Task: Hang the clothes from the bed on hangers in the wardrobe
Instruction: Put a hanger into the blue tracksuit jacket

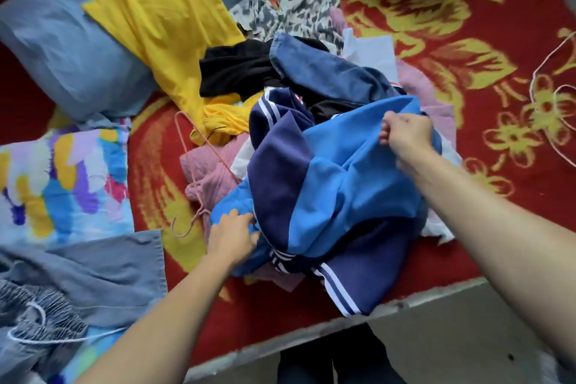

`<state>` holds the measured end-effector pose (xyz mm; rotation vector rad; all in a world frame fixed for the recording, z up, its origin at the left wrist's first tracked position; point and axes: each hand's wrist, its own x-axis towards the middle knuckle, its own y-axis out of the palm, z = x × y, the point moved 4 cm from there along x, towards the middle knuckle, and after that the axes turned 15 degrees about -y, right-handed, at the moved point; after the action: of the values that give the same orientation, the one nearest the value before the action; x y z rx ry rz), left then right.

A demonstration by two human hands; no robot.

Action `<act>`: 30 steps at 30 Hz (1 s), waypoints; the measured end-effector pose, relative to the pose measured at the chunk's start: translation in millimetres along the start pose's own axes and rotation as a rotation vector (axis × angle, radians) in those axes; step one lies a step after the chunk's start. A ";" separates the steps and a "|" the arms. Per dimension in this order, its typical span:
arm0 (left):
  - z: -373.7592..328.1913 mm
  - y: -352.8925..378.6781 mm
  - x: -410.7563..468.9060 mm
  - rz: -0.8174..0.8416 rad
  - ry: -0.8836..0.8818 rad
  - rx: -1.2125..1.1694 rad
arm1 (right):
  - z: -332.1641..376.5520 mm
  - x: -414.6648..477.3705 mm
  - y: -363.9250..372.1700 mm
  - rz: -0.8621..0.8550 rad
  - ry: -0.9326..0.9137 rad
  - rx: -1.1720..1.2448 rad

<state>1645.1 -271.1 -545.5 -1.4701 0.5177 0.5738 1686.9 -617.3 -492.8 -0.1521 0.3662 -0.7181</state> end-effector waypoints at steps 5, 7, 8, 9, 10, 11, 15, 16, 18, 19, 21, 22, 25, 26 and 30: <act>-38.7 -39.1 -1.0 0.243 0.008 -0.835 | 101.8 53.5 -27.5 -0.106 -0.119 0.088; -61.8 -68.9 10.7 0.171 -0.015 -1.021 | 92.1 38.7 -16.7 0.020 -0.180 -0.090; -71.5 -85.5 20.5 0.136 -0.015 -1.132 | 74.7 27.8 -8.7 0.104 -0.208 -0.199; -77.7 -103.6 29.4 0.098 -0.011 -1.236 | 53.9 13.0 0.6 0.205 -0.240 -0.297; -80.8 -124.8 37.4 0.051 -0.008 -1.316 | 33.1 -4.9 8.9 0.305 -0.262 -0.393; -79.8 -144.0 45.1 -0.010 -0.011 -1.382 | 14.3 -24.5 16.6 0.395 -0.284 -0.487; -59.2 -194.0 61.8 -0.196 -0.032 -1.531 | -48.6 -95.5 37.8 0.772 -0.385 -0.925; -54.5 -196.8 60.9 -0.214 -0.033 -1.525 | -56.5 -101.7 36.5 0.788 -0.400 -1.023; -47.8 -191.9 54.9 -0.226 -0.027 -1.454 | -61.7 -92.0 25.3 0.672 -0.327 -0.994; -44.9 -185.4 51.5 -0.226 -0.030 -1.389 | -57.2 -81.6 16.2 0.561 -0.250 -0.889; -39.0 -170.2 44.7 -0.185 -0.051 -1.294 | -37.4 -50.3 -9.0 0.313 -0.170 -0.713; -36.5 -162.2 41.1 -0.134 -0.073 -1.281 | -21.5 -33.2 -23.4 0.200 -0.165 -0.654; -35.6 -137.0 30.1 0.020 -0.102 -1.271 | 21.8 15.5 -64.5 -0.074 -0.205 -0.495; -38.6 -130.0 25.8 0.022 -0.081 -1.217 | 32.1 27.9 -75.1 -0.117 -0.217 -0.489; -58.1 -113.2 2.7 -0.196 0.135 -0.823 | 50.8 22.2 -82.9 -0.144 -0.417 -0.701</act>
<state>1721.5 -330.9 -463.1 -2.3237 0.2306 0.5581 1670.6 -693.4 -430.4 -0.9845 0.1929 -0.6548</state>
